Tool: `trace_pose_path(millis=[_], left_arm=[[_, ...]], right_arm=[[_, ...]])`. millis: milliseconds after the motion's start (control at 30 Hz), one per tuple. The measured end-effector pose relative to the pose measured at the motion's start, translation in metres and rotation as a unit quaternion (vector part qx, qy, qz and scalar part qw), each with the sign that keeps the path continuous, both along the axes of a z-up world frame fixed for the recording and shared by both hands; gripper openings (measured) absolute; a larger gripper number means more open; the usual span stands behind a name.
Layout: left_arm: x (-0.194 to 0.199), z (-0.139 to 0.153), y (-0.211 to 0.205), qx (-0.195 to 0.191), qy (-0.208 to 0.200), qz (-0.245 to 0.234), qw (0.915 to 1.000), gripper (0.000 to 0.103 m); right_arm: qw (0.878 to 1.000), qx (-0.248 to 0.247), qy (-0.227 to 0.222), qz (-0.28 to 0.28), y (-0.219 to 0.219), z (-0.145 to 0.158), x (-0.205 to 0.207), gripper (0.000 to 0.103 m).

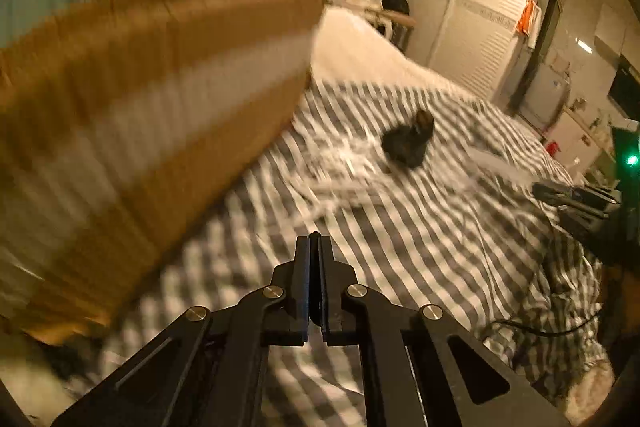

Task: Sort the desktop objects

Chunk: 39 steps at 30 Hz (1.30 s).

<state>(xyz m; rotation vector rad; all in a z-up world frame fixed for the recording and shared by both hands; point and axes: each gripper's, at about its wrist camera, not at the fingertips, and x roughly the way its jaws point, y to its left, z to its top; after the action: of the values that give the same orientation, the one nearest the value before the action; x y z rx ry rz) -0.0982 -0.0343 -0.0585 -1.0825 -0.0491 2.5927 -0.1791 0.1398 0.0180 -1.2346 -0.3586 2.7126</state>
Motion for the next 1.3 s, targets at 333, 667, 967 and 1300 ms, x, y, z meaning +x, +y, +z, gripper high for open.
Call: trace_pose_path(millis=[333, 667, 967, 1300], left_arm=[[-0.006, 0.008, -0.009, 0.007, 0.01, 0.008, 0.9999, 0.003], [-0.004, 0.0, -0.002, -0.01, -0.005, -0.005, 0.9999, 0.003], [-0.002, 0.003, -0.002, -0.008, 0.0, -0.01, 0.9999, 0.003], [0.013, 0.046, -0.019, 0.038, 0.069, -0.011, 0.9968, 0.003]], right_arm=[[0.998, -0.054, 0.02, 0.008, -0.008, 0.027, 0.005, 0.004], [0.995, -0.091, -0.046, 0.005, -0.003, -0.025, -0.01, 0.03], [0.993, -0.096, -0.061, 0.017, -0.01, -0.04, -0.023, 0.014], [0.984, -0.173, 0.002, 0.028, -0.011, 0.014, 0.008, 0.003]])
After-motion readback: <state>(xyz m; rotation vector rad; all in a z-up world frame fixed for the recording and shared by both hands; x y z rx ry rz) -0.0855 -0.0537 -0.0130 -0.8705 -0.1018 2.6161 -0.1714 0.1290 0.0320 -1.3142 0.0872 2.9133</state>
